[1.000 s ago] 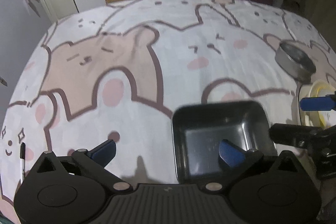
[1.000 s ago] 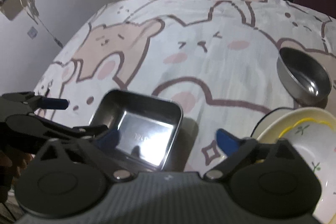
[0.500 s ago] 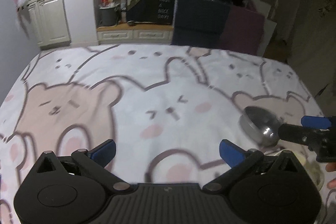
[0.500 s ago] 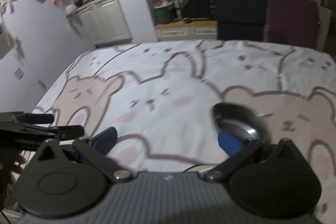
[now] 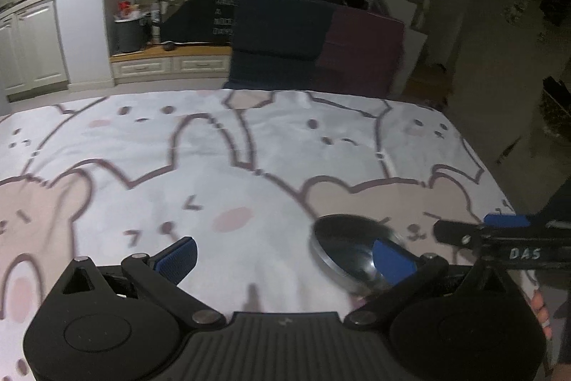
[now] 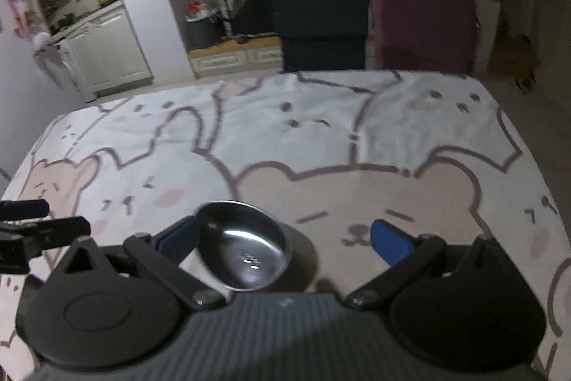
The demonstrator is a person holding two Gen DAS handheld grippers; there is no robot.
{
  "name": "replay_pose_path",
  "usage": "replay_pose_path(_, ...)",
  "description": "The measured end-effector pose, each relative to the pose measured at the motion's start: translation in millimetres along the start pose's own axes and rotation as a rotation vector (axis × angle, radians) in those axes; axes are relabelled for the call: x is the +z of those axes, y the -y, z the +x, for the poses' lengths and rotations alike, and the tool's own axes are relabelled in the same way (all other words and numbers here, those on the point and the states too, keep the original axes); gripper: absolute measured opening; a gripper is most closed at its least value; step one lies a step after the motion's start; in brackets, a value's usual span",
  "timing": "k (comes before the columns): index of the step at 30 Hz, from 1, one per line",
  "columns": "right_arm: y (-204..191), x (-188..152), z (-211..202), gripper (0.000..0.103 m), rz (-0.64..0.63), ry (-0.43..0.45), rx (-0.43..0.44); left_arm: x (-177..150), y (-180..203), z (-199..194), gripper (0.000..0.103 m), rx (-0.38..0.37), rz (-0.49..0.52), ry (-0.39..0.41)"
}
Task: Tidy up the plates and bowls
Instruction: 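Move both tools to the round steel bowl and close on its rim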
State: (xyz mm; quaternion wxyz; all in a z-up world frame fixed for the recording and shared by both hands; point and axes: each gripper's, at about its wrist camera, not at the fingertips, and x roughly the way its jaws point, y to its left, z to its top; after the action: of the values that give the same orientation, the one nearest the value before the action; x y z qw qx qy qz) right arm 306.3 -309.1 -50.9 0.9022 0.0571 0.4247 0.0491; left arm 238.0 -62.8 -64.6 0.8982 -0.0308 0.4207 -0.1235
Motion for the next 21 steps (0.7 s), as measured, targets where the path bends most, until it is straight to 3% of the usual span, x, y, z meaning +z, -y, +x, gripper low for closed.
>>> replay_pose_path(4,20.6,0.5,18.5,0.103,0.086,-0.081,-0.001,7.7,20.3,29.3,0.103,-0.007,0.037,-0.045)
replay_pose_path(7,31.0,-1.4,31.5,0.100,0.127,-0.153,0.013,11.4,28.7,51.2,0.097,0.009,0.078,-0.084)
replay_pose_path(10,34.6,-4.3,41.9,0.081,0.145,-0.199,0.039,13.2,30.7,71.5,0.083,0.025,0.100,-0.125)
replay_pose_path(12,33.1,-5.9,47.5,0.069,0.152,-0.222,0.048,12.6,31.4,81.4,0.082,0.032,0.112,-0.139)
replay_pose_path(19,17.4,-4.0,67.8,0.065,0.148,-0.260,0.073,10.5,33.2,104.7,0.067,0.056,0.191,-0.168)
replay_pose_path(21,11.5,-3.6,74.4,0.059,0.138,-0.274,0.071,9.2,32.1,109.1,0.061,0.068,0.203,-0.177)
